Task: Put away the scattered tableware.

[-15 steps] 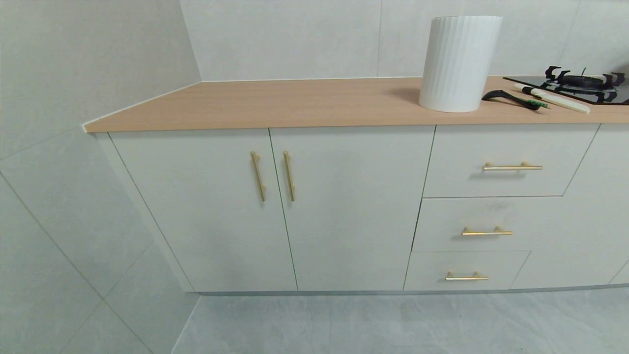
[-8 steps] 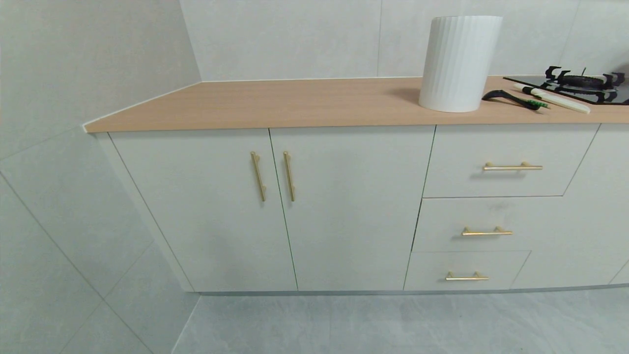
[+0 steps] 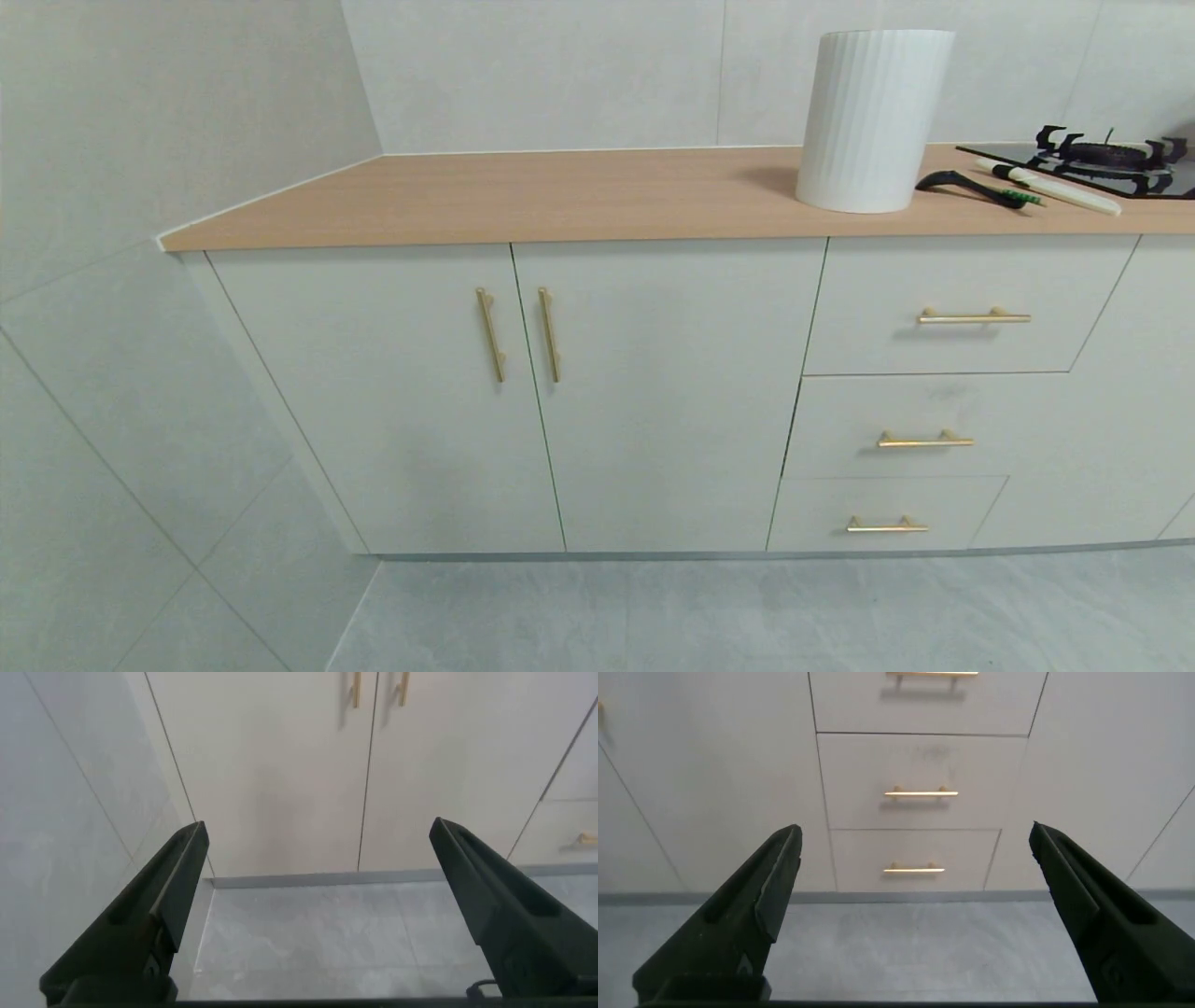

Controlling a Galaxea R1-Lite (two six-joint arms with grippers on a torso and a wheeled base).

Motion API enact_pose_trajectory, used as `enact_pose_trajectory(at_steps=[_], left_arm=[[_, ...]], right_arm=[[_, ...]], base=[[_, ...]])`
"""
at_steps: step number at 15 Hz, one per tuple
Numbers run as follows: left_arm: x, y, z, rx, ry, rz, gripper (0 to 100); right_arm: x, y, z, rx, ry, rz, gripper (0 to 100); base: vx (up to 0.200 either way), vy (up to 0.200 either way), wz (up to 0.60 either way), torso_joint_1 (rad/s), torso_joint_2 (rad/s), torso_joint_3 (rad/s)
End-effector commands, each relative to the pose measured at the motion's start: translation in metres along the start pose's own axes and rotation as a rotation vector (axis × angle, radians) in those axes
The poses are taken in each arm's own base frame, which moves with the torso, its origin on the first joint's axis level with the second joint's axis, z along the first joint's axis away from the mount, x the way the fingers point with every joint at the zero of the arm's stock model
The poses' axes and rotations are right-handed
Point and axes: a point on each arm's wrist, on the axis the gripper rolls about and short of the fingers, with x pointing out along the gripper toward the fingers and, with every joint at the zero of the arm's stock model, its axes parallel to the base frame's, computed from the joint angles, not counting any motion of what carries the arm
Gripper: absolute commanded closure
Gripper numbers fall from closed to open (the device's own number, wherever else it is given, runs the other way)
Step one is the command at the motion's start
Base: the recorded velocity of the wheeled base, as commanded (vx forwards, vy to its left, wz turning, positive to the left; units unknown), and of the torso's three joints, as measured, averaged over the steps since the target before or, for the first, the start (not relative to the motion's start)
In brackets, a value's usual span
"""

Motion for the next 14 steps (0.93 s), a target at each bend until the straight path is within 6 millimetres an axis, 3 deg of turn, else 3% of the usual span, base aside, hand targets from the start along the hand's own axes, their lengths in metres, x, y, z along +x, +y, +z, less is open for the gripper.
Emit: enact_pose_trajectory(at_steps=[1, 5, 14], left_arm=[[0.0001, 0.0003, 0.0002, -0.016, 0.0, 0.011, 0], [0.0002, 0.0005, -0.0001, -0.025, 0.0, 0.023, 0], [0.0002, 0.0006, -0.0003, -0.017, 0.002, 0.028, 0]], right_arm=[[0.0005, -0.0002, -0.0007, 0.034, 0.009, -0.012, 0], [-0.0004, 0.0003, -0.0072, 0.009, 0.085, 0.007, 0], [0.0002, 0.0008, -0.0056, 0.019, 0.059, 0.028, 0]], base=[[0.0, 0.0, 0.0, 0.0, 0.0, 0.0], [0.0, 0.0, 0.0, 0.0, 0.0, 0.0], [0.0, 0.0, 0.0, 0.0, 0.0, 0.0]])
